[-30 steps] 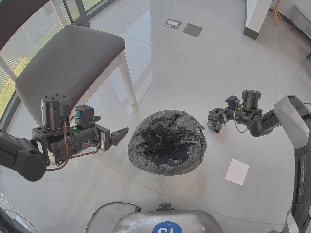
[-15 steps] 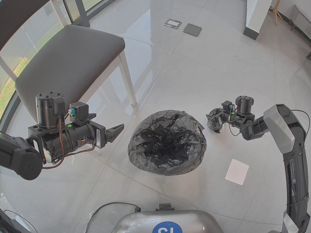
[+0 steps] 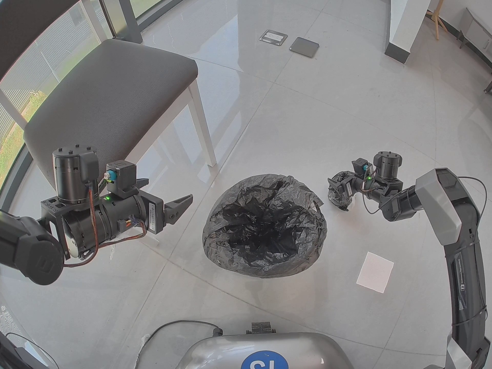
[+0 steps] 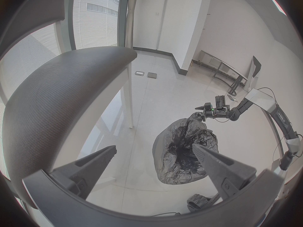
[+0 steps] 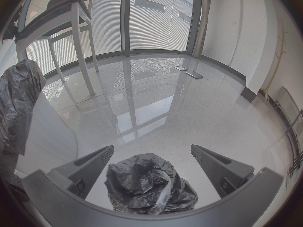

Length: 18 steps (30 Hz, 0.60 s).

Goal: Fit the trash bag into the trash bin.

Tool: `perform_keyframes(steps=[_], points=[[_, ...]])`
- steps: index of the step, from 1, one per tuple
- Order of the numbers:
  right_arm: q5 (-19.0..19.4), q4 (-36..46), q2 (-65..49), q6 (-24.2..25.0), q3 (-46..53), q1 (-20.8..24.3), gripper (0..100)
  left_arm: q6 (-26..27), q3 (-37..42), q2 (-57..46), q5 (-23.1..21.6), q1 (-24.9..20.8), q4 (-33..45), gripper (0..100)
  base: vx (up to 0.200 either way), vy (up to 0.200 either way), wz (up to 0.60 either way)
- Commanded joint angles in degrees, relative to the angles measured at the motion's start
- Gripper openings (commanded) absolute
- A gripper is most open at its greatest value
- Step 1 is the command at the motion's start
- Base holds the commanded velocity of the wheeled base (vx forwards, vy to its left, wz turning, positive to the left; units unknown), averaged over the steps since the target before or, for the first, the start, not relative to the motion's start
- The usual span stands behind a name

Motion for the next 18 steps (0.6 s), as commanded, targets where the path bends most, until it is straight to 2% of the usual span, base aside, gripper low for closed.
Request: perform_keyframes(steps=[1,6,7,18], points=[[0.01,0.06,2.3,-0.02,-1.93,-0.37,100,0.02,0.3,-0.61,-0.02,0.61,-0.1,100,0.0,0.0,0.0],[0.1,-0.03,3.18,0.07,-2.11,-0.98,100,0.02,0.39,-0.7,-0.02,0.61,-0.1,100,0.0,0.0,0.0],[0.1,-0.03,3.35,0.16,-2.11,-1.07,0,0.02,0.3,-0.7,-0.02,0.61,-0.1,100,0.0,0.0,0.0],[-0.17,0.23,2.92,0.42,-1.23,-0.81,0,0.02,0.74,-0.61,0.07,0.61,-0.01,100,0.0,0.0,0.0]])
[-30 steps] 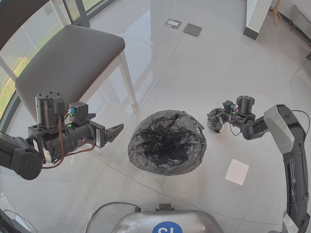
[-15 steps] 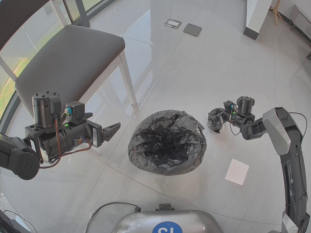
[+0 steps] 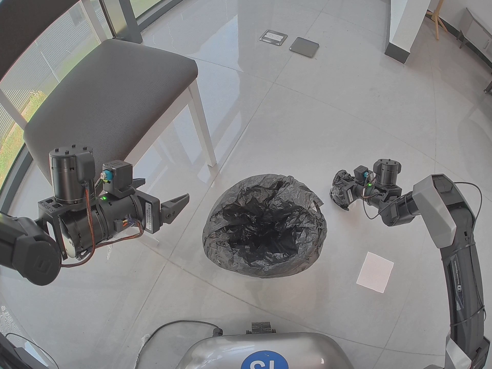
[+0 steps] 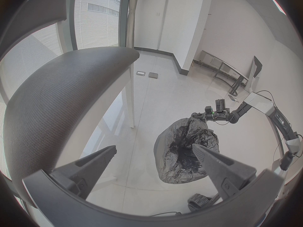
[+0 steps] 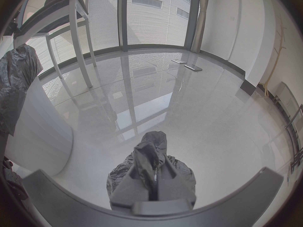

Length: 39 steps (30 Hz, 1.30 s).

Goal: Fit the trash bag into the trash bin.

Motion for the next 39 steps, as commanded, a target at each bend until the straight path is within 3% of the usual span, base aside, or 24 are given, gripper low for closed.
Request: perform_keyframes(steps=[1,8,13,15,16,21,24,28,39], points=[[0.02,-0.01,-0.55,-0.02,0.6,0.05,0,0.06,0.33,0.0,0.03,0.01,-0.01,100,0.0,0.0,0.0],[0.02,-0.89,-9.07,-0.63,8.34,0.66,0,0.23,1.82,0.18,0.56,0.09,0.6,100,0.0,0.0,0.0],[0.11,-5.37,-23.14,-1.77,22.49,0.57,0,0.41,3.49,1.41,0.91,0.01,0.78,100,0.0,0.0,0.0],[0.11,-5.37,-23.14,-1.77,22.49,0.57,0,0.41,3.49,1.41,0.91,0.01,0.78,100,0.0,0.0,0.0],[0.28,-8.18,-32.19,-1.95,30.22,0.4,0,0.67,3.67,2.99,0.91,-0.26,0.78,100,0.0,0.0,0.0],[0.46,-8.62,-43.7,-2.21,37.87,0.93,0,0.67,3.75,4.92,0.82,-0.52,0.87,100,0.0,0.0,0.0],[0.81,-9.77,-49.94,-1.95,42.88,4.44,0,0.67,4.72,7.21,0.82,-0.7,0.78,100,0.0,0.0,0.0],[1.78,-13.9,-55.66,1.22,51.32,13.76,0,0.58,4.28,8.61,0.91,-1.31,0.69,100,0.0,0.0,0.0],[2.74,-16.97,-50.38,7.63,52.9,25.89,0,0.67,4.72,7.21,0.91,-1.93,0.34,100,0.0,0.0,0.0]])
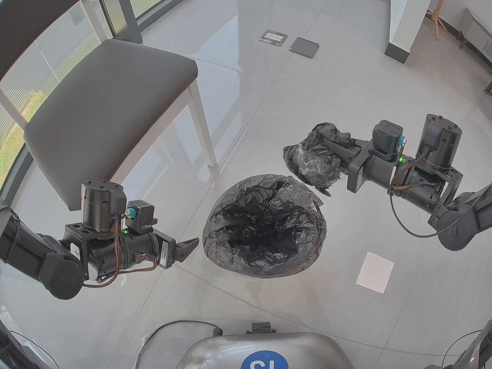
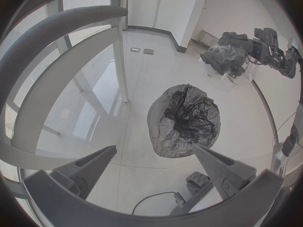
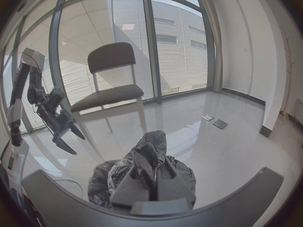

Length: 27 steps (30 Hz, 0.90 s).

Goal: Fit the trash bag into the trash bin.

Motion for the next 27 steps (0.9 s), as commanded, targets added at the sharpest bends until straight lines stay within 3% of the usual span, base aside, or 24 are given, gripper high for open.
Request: perform_keyframes(steps=[1,11,27], points=[[0.23,-0.77,2.63,1.27,0.69,5.75,0,0.01,0.06,-0.09,-0.01,-0.18,-0.27,100,0.0,0.0,0.0],[0.14,-0.77,11.51,0.65,0.77,9.61,0,0.1,-0.11,-1.94,-0.1,0.26,-0.45,100,0.0,0.0,0.0],[-0.21,-3.41,21.27,-0.49,0.16,9.79,0,-0.07,0.41,-3.69,-0.1,0.34,-0.36,100,0.0,0.0,0.0]])
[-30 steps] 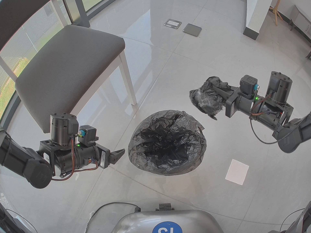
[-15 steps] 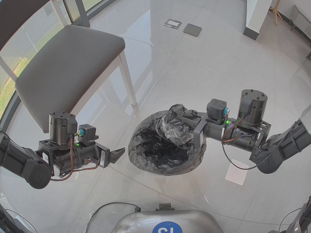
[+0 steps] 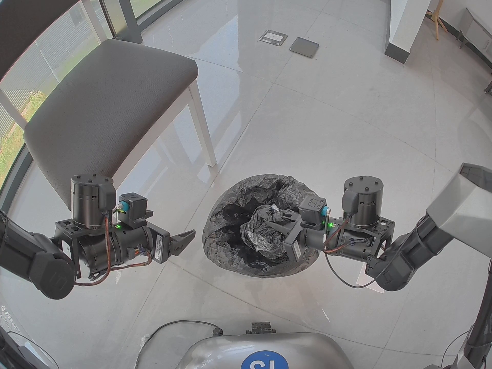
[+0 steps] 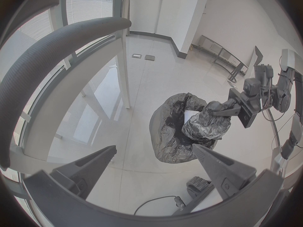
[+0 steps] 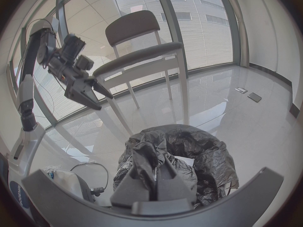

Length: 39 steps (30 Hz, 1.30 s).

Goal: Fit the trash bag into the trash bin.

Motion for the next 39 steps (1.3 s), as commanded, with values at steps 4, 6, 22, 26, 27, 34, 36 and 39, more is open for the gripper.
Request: perform_keyframes(steps=[4,6,22,26,27,34,36,39], points=[[-0.1,-0.26,3.41,-0.72,-0.64,-0.22,0,0.0,0.75,-1.14,-0.08,-0.01,-0.14,100,0.0,0.0,0.0],[-0.19,-0.26,3.76,-0.72,-0.91,-0.31,0,0.0,0.84,-1.23,-0.08,-0.01,-0.14,100,0.0,0.0,0.0],[-0.28,-0.18,5.25,-0.72,-2.14,-1.1,0,0.0,1.98,-1.93,-0.43,-0.1,-0.14,100,0.0,0.0,0.0],[-0.19,0.09,8.06,-0.72,-5.48,-2.07,0,0.0,1.98,-2.02,-0.52,-0.1,-0.14,100,0.0,0.0,0.0],[-0.19,0.09,8.77,-0.72,-6.36,-2.25,0,0.0,1.98,-2.02,-0.52,-0.1,-0.14,100,0.0,0.0,0.0],[-0.19,0.18,14.48,-0.72,-10.4,-3.56,0,0.09,2.59,-2.9,-0.52,-0.01,-0.06,100,0.0,0.0,0.0],[-0.19,0.18,15.27,-0.72,-10.75,-3.65,0,0.09,2.86,-2.99,-0.52,-0.01,-0.14,100,0.0,0.0,0.0],[-0.19,0.18,16.5,-0.72,-11.37,-4.09,0,0.09,3.12,-3.16,-0.52,-0.01,-0.06,100,0.0,0.0,0.0]])
